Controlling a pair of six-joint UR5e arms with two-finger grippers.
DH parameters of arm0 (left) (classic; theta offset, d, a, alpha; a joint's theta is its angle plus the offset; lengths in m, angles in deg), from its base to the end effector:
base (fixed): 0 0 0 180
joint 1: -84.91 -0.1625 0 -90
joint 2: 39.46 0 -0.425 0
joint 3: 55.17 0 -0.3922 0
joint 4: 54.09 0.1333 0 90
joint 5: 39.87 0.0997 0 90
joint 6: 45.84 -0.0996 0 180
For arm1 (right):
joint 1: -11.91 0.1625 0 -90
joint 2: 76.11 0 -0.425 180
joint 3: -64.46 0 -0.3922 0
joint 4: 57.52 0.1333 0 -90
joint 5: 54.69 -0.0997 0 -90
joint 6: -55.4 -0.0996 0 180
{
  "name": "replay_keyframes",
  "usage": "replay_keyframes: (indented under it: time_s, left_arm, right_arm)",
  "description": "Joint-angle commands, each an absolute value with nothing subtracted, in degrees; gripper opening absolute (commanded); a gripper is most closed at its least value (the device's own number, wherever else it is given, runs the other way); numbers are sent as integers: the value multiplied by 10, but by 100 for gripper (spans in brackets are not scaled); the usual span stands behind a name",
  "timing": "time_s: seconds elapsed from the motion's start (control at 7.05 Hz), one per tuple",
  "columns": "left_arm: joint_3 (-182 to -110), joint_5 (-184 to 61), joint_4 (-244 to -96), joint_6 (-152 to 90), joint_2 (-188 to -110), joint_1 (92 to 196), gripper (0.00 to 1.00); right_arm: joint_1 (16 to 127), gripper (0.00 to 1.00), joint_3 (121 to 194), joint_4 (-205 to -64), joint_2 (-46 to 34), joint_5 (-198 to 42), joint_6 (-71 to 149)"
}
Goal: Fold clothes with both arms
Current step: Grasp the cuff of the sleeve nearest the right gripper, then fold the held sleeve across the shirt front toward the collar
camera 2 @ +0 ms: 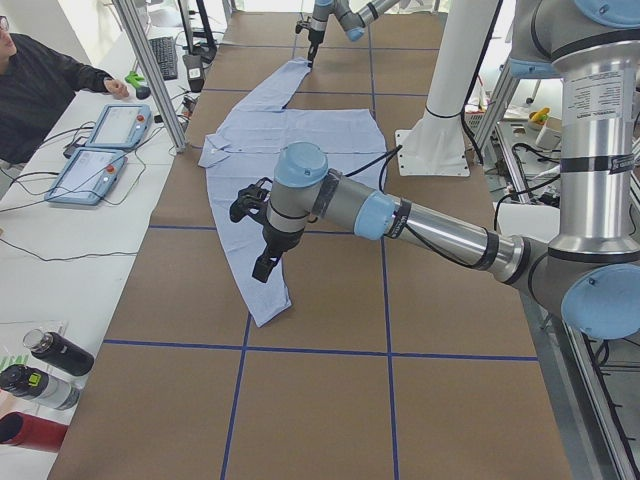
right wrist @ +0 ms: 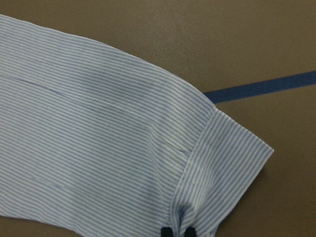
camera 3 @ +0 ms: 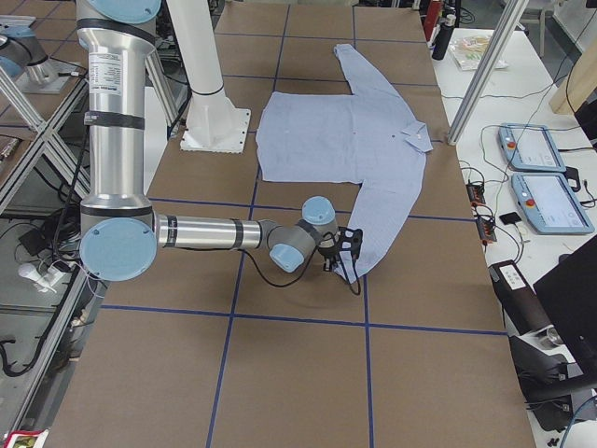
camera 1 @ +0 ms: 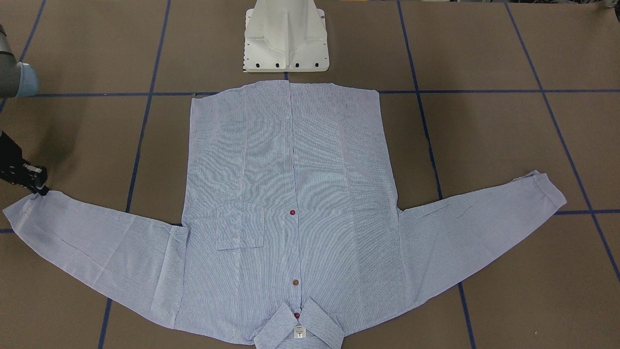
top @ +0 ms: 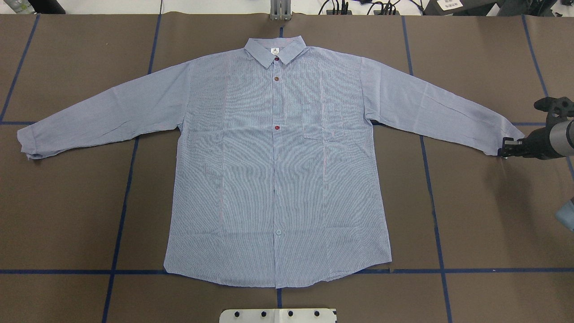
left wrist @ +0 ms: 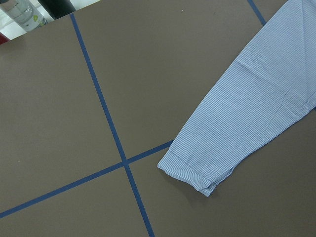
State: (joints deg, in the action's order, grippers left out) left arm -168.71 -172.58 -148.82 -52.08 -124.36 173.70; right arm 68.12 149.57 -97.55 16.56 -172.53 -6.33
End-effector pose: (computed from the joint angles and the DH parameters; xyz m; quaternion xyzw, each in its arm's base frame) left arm -0.0561 -0.4560 0.4898 0.2025 0.3482 0.1322 0.9057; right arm -0.2071 -0.4655 0.6364 0.0700 -0.4107 0.1340 0.8992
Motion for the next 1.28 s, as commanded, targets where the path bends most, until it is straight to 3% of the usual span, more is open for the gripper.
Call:
replay_keyframes:
  time_s: [0.0,0.28,0.57,0.85,1.14]
  left_arm:
    - [-1688,-1726,-1488,-521,-1244,1738,100]
    - [-1687,-1726,-1488,-521,-1244,1738,100]
    - [-1687,-1726,-1487,-521,-1243,1738,100]
    - [-1689,-1727,-1487,-521,-1244,1738,100]
    - [-1687,-1727,-1487,-520,-1244,1737,100]
  right_arm:
    - [681,0,1515,-985,156,-1729,-65]
    - [681,0,1523,-1030,109,-1733,-65]
    - [679,0,1569,-1162,34,-1729,-66]
    - [649,0,1573,-1338,-121,-1704,-69]
    - [598,0,1559,-1405,-226,-1650,-116]
